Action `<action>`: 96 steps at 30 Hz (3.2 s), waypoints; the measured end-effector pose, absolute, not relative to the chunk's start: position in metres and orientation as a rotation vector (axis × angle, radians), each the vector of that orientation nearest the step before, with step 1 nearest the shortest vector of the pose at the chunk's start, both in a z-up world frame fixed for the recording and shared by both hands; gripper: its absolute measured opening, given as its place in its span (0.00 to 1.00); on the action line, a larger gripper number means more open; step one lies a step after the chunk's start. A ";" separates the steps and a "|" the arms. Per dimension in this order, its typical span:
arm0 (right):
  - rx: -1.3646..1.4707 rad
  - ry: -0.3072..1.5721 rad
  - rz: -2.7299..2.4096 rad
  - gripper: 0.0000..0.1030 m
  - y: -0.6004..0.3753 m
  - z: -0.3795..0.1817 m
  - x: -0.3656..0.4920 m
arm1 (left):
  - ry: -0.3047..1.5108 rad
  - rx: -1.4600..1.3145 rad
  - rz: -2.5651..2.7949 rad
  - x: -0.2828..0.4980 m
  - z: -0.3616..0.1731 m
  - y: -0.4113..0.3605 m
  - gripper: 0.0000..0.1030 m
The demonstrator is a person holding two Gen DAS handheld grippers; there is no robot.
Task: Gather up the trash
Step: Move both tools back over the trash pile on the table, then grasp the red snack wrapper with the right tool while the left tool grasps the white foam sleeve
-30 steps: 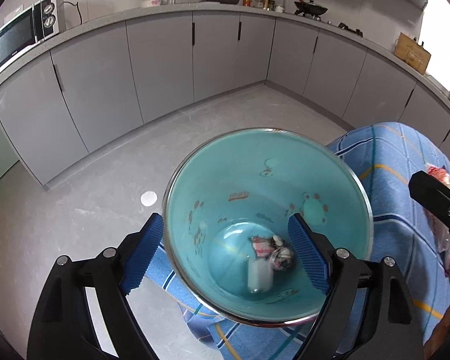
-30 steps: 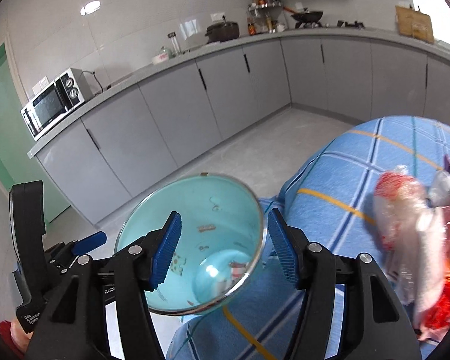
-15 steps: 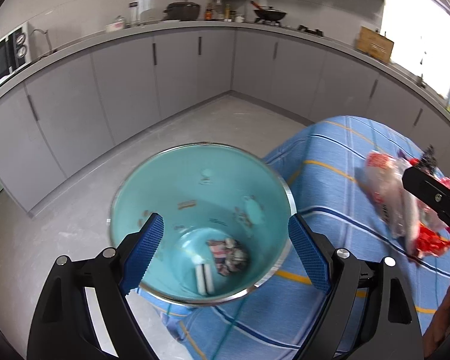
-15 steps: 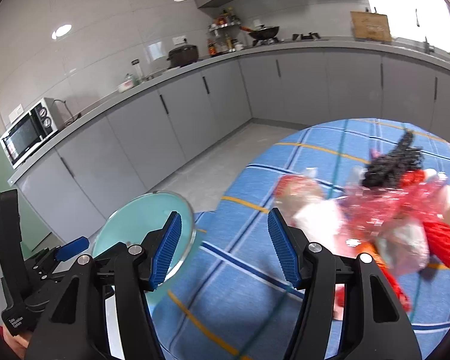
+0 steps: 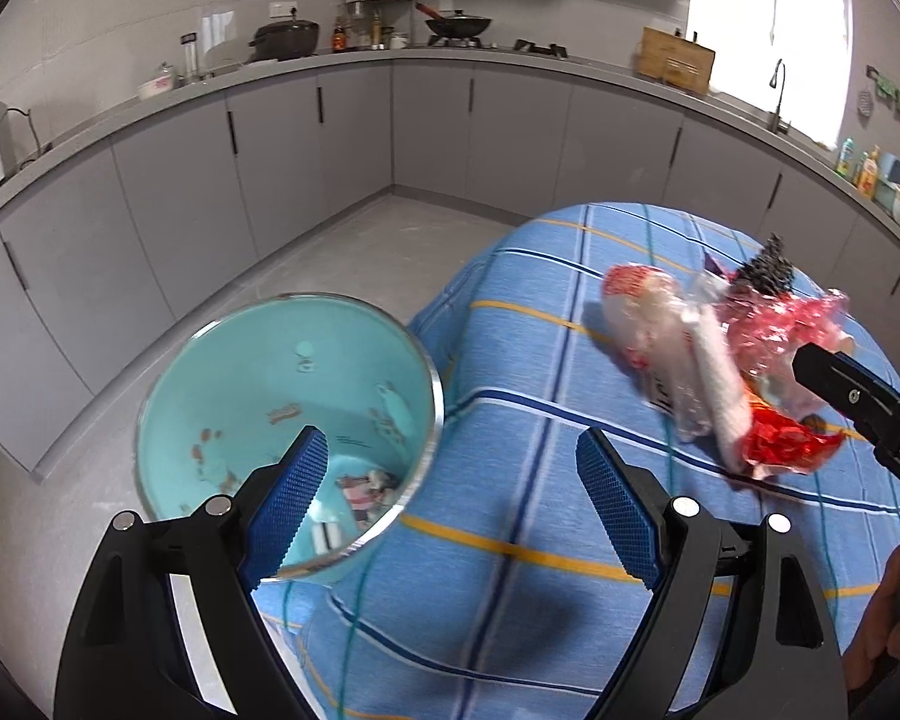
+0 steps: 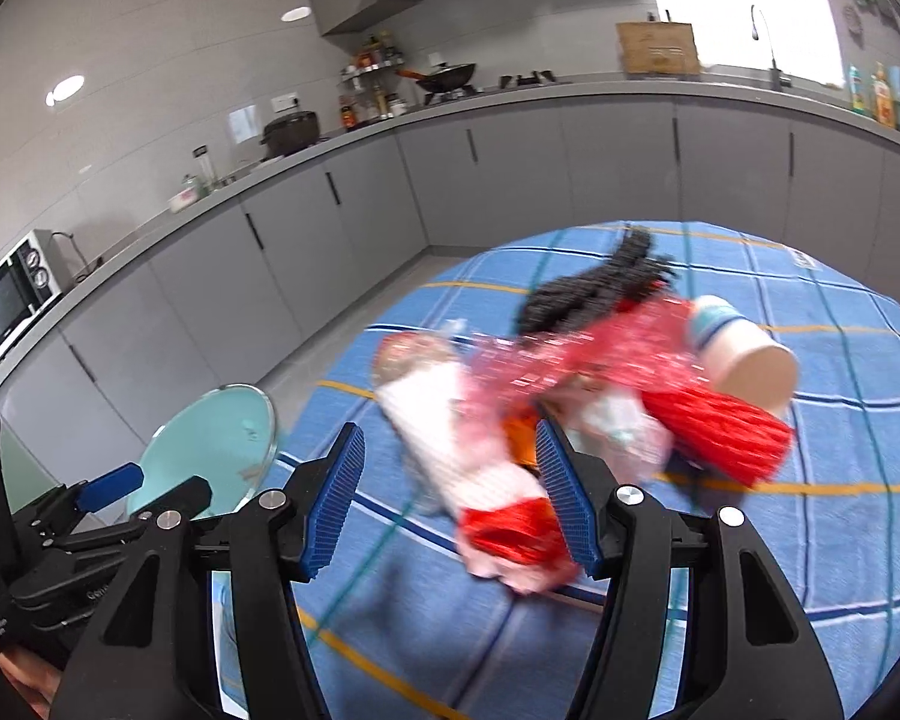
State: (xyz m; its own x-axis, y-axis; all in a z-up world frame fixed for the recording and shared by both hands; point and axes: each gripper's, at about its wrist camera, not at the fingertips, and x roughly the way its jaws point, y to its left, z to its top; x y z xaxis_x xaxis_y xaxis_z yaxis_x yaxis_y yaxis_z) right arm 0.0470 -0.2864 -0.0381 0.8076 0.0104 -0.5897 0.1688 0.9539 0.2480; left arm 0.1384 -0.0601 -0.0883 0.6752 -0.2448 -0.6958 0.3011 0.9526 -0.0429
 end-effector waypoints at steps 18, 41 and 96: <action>0.376 0.689 -0.150 0.58 -0.327 -0.069 0.017 | 0.799 0.132 -0.386 0.117 -0.102 -0.101 0.81; 0.494 0.791 -0.049 0.26 -0.330 -0.089 0.042 | 0.789 0.146 -0.394 0.114 -0.100 -0.112 0.80; 0.381 0.632 -0.099 0.23 -0.361 -0.041 -0.036 | 0.797 0.118 -0.527 0.107 -0.097 -0.163 0.20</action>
State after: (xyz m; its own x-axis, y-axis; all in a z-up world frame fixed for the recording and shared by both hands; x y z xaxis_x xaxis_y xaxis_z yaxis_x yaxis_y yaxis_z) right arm -0.0357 -0.3609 -0.0405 0.8044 0.0248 -0.5936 0.2054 0.9259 0.3170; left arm 0.1071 -0.1631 -0.0970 0.5775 -0.4057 -0.7085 0.4928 0.8651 -0.0937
